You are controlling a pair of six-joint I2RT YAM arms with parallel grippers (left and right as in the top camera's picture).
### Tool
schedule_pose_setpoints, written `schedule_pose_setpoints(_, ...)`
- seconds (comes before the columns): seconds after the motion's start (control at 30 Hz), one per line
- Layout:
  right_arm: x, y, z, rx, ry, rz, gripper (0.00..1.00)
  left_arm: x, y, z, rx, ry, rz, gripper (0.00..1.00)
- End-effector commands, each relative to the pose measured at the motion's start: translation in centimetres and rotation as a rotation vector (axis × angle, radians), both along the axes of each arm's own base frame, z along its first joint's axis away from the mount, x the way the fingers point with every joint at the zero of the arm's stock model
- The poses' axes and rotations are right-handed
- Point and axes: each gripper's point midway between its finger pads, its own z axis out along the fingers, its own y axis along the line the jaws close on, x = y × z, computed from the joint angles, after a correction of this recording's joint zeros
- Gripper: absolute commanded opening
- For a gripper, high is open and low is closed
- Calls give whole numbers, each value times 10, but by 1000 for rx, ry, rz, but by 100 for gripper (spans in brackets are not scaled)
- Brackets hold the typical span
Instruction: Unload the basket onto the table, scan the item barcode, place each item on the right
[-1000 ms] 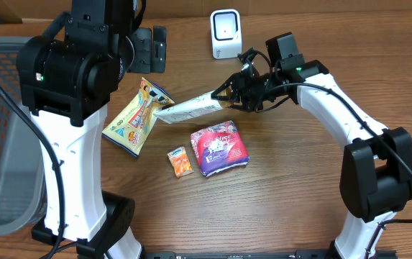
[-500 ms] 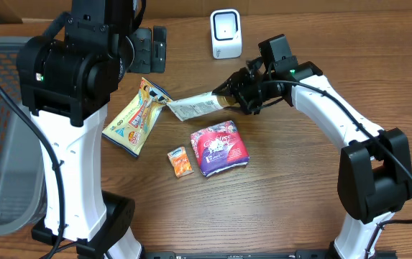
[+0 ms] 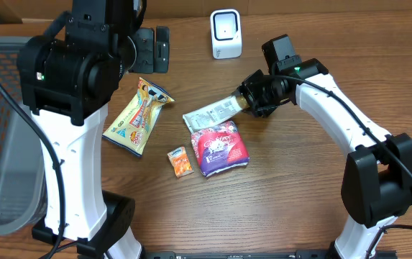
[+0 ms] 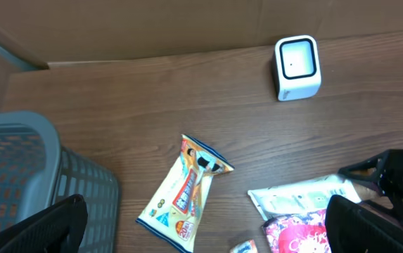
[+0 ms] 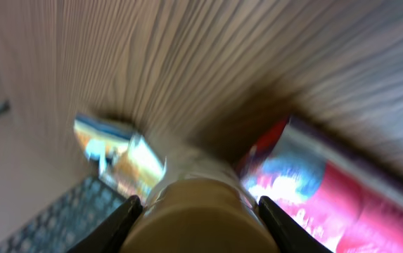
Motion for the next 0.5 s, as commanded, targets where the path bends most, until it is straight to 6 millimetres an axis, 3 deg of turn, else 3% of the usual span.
schedule_pose_setpoints(0.0, 21, -42, -4, -231, -95, -110, 33, 5, -8, -11, -29, 39, -18, 100)
schedule_pose_setpoints(0.23, 28, -77, -15, -422, -134, -185, 45, 4, -13, -12, -53, 47, -41, 100)
schedule_pose_setpoints(0.47, 36, -113, -13, -639, -209, -181, 47, 4, -13, -12, -54, 47, -41, 100)
